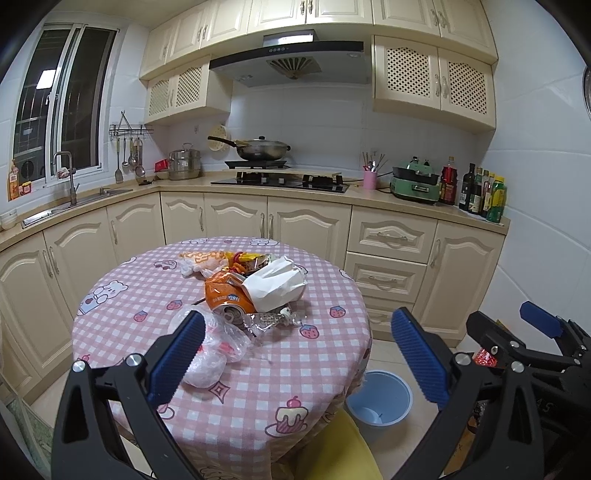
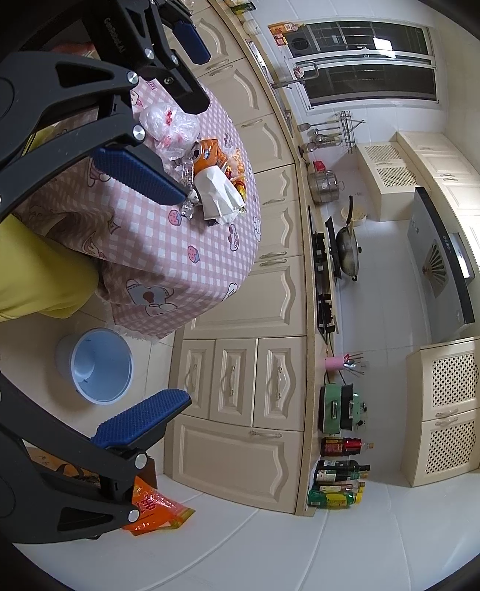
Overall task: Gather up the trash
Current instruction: 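Reach the left tool to the clear plastic bag and close on it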
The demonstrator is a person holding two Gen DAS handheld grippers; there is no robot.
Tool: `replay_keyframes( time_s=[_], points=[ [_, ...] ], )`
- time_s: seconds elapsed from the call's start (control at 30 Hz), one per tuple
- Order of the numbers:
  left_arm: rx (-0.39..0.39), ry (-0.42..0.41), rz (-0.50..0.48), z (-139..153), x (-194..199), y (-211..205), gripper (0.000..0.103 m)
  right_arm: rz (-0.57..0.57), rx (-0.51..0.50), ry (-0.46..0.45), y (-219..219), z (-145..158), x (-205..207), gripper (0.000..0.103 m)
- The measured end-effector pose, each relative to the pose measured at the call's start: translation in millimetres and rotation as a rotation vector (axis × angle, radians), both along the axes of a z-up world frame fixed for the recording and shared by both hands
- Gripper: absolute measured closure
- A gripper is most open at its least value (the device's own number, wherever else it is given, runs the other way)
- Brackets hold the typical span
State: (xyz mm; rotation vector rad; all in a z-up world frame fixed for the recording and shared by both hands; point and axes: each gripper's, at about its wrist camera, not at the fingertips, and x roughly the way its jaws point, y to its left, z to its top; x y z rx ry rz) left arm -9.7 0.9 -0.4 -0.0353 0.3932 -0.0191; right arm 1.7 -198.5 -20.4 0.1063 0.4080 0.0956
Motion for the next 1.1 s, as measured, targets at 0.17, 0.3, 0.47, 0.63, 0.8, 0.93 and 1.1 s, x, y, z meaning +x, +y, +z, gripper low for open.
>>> replay_keyframes(
  time_s=[0.17,0.3,0.47,0.63,0.8,0.93,1.1],
  points=[
    [-0.004,0.009,0.008,-1.2,1.9,3.5,0.004,0.008,0.002,0.011,1.2,1.7,2.6,0.005],
    [-0.013,0.028,0.029,-4.2,5.4,11.2,0.004,0.023,-0.001,0.024,6.7,1.0,6.8,0.005],
    [-0.023,0.054,0.057,-9.7,10.3,24.6,0.004,0.052,-0.013,0.046,20.2,-1.4,15.5,0.005],
    [-0.035,0.099,0.094,-18.4,18.5,42.5,0.004,0.09,-0.017,0.089,37.0,-8.1,30.2,0.005],
    [-0.068,0.157,0.14,-31.7,30.3,66.8,0.004,0.128,-0.02,0.147,57.7,-18.0,48.4,0.005],
    [-0.087,0.201,0.174,-43.4,41.4,84.4,0.004,0.163,-0.03,0.196,76.4,-28.0,64.0,0.005],
    [-0.134,0.265,0.195,-60.8,62.4,108.6,0.005,0.218,-0.009,0.248,96.7,-40.0,84.3,0.005]
  ],
)
